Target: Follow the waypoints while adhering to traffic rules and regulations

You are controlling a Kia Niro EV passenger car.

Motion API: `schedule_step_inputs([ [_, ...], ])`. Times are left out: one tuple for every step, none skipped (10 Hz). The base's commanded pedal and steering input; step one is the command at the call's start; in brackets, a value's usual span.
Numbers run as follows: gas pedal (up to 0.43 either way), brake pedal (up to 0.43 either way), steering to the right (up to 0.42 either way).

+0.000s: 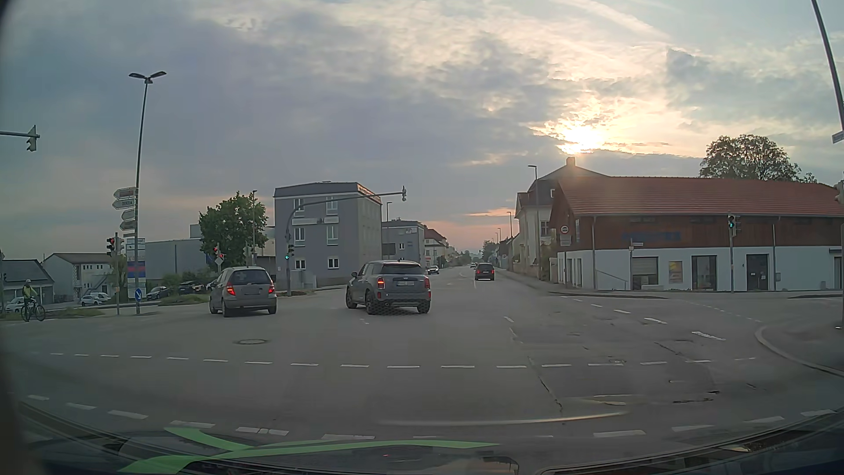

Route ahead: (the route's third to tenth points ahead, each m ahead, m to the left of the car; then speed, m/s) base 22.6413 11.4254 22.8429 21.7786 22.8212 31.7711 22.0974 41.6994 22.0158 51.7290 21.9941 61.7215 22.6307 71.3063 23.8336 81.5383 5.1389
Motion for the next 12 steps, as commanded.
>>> schedule_step_inputs([
  [0.098, 0.0, 0.006],
  [0.079, 0.0, 0.005],
  [0.059, 0.0, 0.004],
  [0.059, 0.0, 0.003],
  [0.047, 0.0, 0.0],
  [0.047, 0.0, -0.003],
  [0.047, 0.0, -0.004],
  [0.047, 0.0, -0.006],
  [0.047, 0.0, -0.009],
  [0.047, 0.0, -0.017],
  [0.028, 0.0, -0.022],
  [0.028, 0.0, -0.026],
])
